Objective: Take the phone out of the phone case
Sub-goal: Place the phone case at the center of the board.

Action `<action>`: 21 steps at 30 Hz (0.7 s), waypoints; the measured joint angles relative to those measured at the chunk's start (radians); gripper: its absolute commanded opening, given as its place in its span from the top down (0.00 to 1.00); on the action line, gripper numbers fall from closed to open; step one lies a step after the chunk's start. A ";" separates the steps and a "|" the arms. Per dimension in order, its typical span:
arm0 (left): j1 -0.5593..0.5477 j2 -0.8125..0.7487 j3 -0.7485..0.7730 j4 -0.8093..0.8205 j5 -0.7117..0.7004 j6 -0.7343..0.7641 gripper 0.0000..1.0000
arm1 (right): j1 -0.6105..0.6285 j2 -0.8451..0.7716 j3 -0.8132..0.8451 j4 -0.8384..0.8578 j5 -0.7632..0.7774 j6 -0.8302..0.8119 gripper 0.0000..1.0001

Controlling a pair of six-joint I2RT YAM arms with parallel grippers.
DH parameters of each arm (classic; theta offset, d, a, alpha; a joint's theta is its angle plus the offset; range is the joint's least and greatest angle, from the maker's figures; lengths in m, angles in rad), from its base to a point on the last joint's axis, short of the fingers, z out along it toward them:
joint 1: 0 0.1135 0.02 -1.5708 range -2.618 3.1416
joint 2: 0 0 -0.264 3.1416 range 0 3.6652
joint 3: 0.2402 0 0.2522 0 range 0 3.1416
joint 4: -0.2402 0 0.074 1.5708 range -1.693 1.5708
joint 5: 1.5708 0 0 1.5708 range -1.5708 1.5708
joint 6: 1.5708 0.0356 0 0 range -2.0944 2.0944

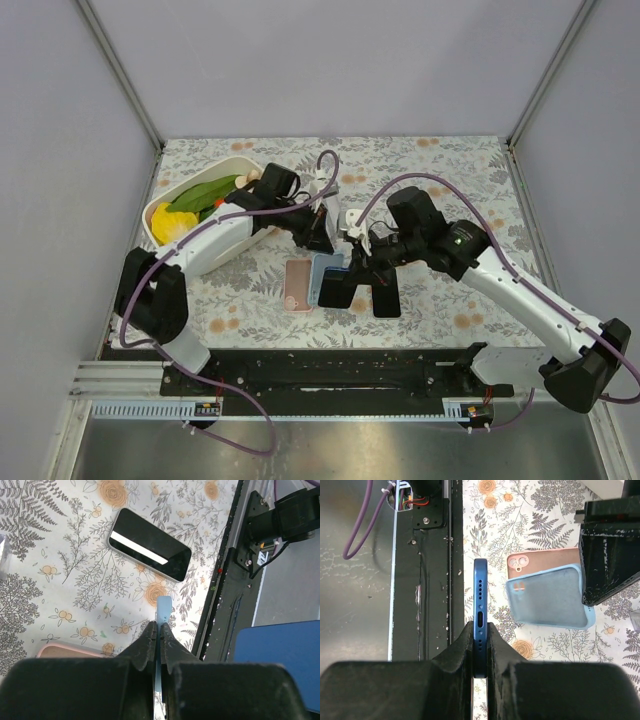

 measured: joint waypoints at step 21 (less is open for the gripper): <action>0.006 0.145 -0.100 0.303 0.076 -0.207 1.00 | -0.361 0.016 0.071 -0.313 -0.055 -0.070 1.00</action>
